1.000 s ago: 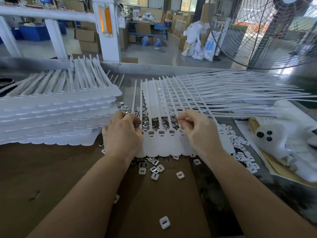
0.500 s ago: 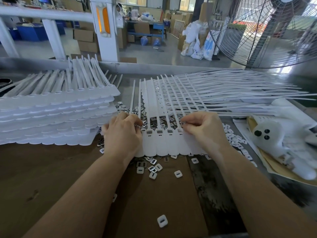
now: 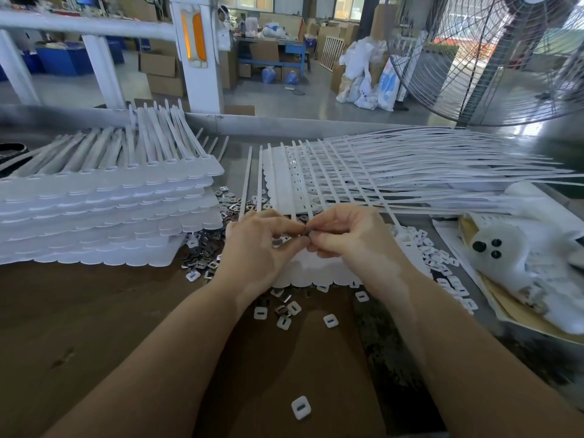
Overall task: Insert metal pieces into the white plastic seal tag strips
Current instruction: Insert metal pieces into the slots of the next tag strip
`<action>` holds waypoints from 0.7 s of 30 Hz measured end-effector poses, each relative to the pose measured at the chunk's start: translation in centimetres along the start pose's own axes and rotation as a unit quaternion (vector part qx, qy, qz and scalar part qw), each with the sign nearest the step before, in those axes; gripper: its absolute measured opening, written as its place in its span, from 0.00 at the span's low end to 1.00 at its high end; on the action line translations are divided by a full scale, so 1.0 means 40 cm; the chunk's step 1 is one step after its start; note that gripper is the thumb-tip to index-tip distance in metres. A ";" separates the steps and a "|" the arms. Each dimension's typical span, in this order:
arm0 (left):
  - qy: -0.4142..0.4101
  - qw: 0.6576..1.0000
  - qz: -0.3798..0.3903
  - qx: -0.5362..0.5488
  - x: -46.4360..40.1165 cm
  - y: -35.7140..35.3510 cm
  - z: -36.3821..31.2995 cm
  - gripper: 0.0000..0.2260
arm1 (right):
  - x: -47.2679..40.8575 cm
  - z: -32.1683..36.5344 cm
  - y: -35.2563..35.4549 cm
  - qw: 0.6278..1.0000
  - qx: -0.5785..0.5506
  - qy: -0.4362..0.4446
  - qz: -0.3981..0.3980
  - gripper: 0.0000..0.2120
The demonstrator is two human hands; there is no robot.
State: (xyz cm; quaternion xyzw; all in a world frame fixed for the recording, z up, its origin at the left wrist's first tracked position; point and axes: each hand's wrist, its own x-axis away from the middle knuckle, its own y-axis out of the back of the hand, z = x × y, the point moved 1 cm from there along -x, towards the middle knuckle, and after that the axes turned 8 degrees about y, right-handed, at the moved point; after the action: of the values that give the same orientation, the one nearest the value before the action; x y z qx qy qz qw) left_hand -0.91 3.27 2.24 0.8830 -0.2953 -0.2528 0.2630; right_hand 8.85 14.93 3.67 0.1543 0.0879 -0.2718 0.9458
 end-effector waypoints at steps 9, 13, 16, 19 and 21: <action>0.034 0.995 -0.004 0.093 -0.003 -0.004 0.011 0.02 | 0.006 -0.010 0.001 1.000 -0.005 -0.011 -0.028 0.07; 0.033 0.999 0.013 0.031 0.001 -0.013 0.014 0.02 | 0.002 -0.008 0.028 0.992 0.057 0.001 -0.110 0.10; 0.029 0.999 0.024 -0.004 0.004 -0.015 0.013 0.04 | 0.000 -0.009 0.044 0.987 0.108 0.001 -0.120 0.11; 0.030 0.999 0.028 -0.011 0.004 -0.012 0.015 0.03 | 0.000 -0.013 0.047 0.986 0.123 -0.001 -0.116 0.07; 0.031 0.999 0.031 -0.013 0.005 -0.011 0.015 0.03 | -0.002 -0.017 0.048 0.985 0.126 -0.007 -0.114 0.06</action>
State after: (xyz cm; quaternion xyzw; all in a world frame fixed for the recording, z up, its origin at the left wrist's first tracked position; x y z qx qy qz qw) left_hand -0.97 3.26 1.47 0.8772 -0.3109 -0.2210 0.2914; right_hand 9.78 16.76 3.51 0.2592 0.0632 -0.3878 0.8823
